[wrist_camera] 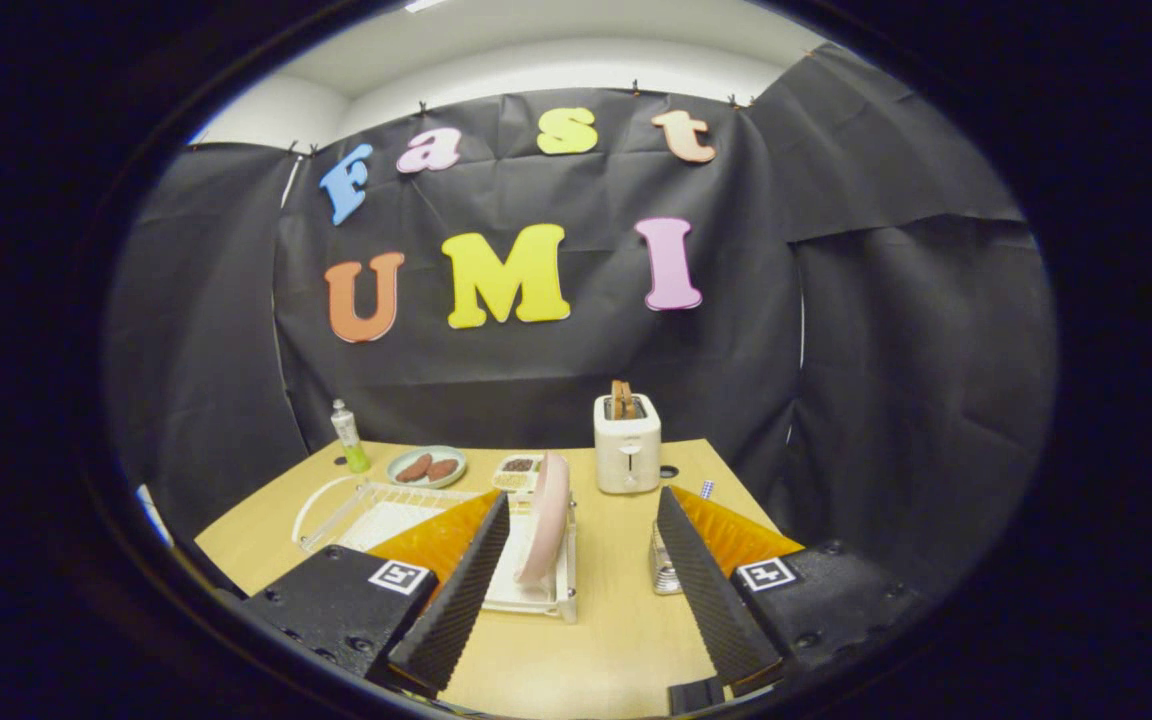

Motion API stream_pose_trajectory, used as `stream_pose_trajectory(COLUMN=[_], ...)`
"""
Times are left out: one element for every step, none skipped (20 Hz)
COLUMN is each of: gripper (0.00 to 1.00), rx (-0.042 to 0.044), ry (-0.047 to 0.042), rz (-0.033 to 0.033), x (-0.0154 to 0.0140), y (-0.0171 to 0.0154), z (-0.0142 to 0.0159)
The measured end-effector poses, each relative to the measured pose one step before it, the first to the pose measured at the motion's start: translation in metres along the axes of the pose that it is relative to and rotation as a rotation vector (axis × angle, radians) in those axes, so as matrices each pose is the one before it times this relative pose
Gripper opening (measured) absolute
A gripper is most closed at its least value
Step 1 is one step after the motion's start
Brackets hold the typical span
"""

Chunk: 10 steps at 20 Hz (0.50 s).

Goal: Take the plate from the dish rack, then take the spoon from the basket and place it into the plate.

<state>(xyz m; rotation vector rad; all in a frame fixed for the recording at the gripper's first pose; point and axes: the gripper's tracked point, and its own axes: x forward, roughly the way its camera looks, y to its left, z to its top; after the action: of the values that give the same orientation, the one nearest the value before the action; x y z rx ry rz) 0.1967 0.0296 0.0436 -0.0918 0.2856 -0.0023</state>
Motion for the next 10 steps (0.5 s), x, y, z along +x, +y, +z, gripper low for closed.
stream_pose_trajectory(gripper=[0.97, 0.97, 0.97, 0.96, 0.96, 0.96, 0.94, 0.94, 0.93, 0.92], rx=[-0.01465, -0.0134, -0.01733, -0.01962, -0.02211, -0.02085, -0.01795, -0.01759, -0.00309, 0.00832], ry=[0.03581, 0.04814, 0.05031, 0.04831, 0.04018, 0.04226, 0.03489, 0.03285, 0.03833, 0.03065], rz=[-0.00525, -0.00086, -0.00184, -0.00243, 0.0006, -0.0097, -0.01202, -0.01056, -0.01767, -0.02895], x=[0.01269, 0.01266, 0.01232, 0.01027, 0.00931, 0.0084, 0.00994, 0.00712, 0.00721, 0.00686], y=[0.00301, 0.00586, 0.00461, 0.0041, 0.0053, 0.00445, 0.00258, 0.00287, 0.00148, -0.00072], z=[0.00096, -0.00168, -0.00328, -0.00085, 0.00169, 0.00222, 0.00463, 0.00527, 0.00355, 0.00533])
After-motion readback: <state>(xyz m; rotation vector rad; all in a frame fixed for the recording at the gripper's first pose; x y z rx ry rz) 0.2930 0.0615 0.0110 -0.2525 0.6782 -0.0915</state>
